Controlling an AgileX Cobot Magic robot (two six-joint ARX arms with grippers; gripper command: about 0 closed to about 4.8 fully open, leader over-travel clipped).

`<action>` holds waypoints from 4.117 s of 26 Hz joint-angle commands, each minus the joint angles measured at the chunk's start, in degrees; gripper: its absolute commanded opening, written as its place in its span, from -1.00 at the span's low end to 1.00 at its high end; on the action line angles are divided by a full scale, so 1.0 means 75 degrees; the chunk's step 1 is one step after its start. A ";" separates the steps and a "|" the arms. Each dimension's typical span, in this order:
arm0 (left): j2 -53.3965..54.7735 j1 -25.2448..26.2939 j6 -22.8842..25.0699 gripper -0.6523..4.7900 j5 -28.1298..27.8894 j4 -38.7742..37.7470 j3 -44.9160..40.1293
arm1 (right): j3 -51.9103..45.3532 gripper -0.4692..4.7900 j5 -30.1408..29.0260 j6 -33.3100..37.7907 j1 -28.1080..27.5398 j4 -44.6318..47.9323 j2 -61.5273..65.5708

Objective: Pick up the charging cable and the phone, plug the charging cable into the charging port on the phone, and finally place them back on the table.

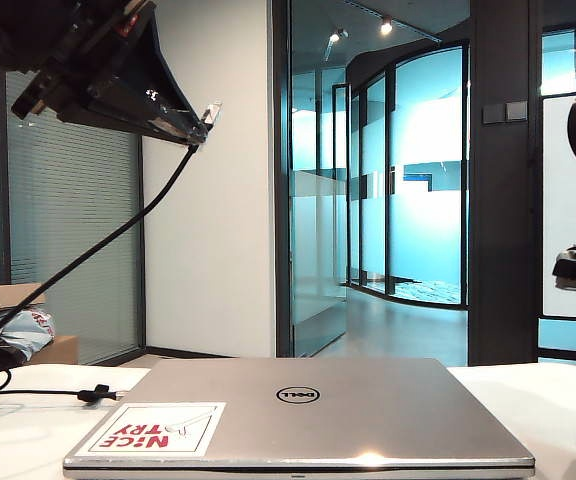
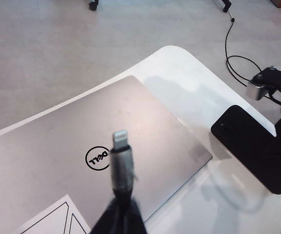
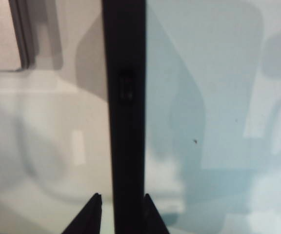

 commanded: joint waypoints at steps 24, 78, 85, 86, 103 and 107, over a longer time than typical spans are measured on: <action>-0.0017 -0.1399 -0.2075 -0.78 0.0041 -0.0414 -0.0662 | 0.0070 -0.85 -0.3993 0.0784 0.0003 0.2127 -0.0408; 0.0766 -0.2194 -0.4736 -0.78 0.0315 0.0551 -0.0880 | 0.0067 -0.85 -0.7600 0.5374 0.0965 0.9296 0.1239; 0.0766 -0.2192 -0.4736 -0.78 0.0315 0.0542 -0.0880 | 0.0067 -0.85 -0.7592 0.5371 0.1067 0.9282 0.1241; 0.0766 -0.2192 -0.4736 -0.78 0.0315 0.0545 -0.0880 | 0.0067 -0.85 -0.7592 0.5371 0.1067 0.9282 0.1241; 0.0766 -0.2192 -0.4736 -0.78 0.0321 0.0519 -0.0880 | 0.0067 -0.84 -0.7306 0.5222 0.1233 0.9323 0.1241; 0.0766 -0.2192 -0.4736 -0.78 0.0321 0.0522 -0.0880 | 0.0067 -0.84 -0.7332 0.5222 0.1259 0.9413 0.1241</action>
